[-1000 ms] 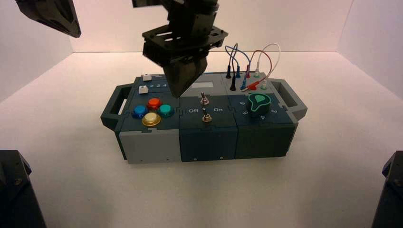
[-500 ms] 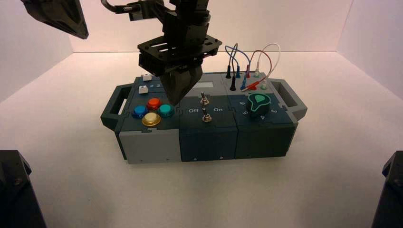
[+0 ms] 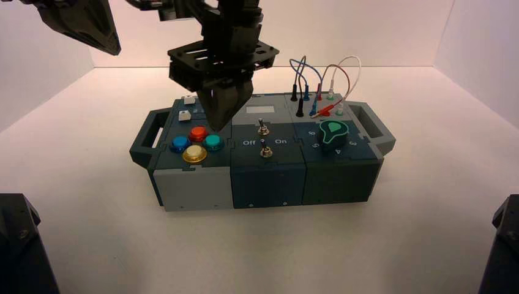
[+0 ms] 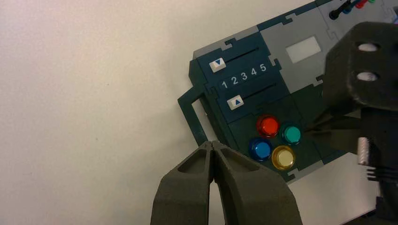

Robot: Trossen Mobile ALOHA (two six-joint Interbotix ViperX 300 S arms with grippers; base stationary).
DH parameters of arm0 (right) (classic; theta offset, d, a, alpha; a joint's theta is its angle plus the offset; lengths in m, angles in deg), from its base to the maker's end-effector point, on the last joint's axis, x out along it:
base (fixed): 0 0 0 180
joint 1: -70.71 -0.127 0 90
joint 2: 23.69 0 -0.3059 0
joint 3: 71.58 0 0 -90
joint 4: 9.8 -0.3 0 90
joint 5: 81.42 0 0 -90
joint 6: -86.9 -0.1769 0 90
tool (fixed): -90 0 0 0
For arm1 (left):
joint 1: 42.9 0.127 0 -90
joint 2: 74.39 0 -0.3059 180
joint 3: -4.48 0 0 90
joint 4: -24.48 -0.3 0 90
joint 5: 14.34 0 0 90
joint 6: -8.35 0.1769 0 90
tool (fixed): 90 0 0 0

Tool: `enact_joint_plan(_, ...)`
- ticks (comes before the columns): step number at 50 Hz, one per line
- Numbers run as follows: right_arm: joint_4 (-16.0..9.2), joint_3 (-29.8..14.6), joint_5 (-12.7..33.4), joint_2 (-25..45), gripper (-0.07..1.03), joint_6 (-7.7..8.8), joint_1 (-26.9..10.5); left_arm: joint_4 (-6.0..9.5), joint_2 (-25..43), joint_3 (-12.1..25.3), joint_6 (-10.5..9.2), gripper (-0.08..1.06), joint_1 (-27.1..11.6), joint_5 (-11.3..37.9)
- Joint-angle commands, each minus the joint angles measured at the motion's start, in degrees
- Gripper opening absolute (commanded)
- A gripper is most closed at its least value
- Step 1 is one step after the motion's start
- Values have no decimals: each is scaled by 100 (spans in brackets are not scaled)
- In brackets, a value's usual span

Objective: Push the green button with the right gripper.

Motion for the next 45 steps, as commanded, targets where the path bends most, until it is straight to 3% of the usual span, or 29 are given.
enact_joint_plan(1,-105,-176,0,-35,-2,18,-79,0,-18,70,0,-3,-18,-18)
enact_joint_plan(23,-123,-158,-53,369,-2,62,-158,-18,-18,62,9,-3,-18,-18)
enact_joint_plan(35,-97,-158,-18,158,-2,62,-141,-53,-26,53,9,-3,-18,-18)
enact_joint_plan(45,264,-79,255,-439,-2,-62,-53,-79,9,44,0,-3,-18,-44)
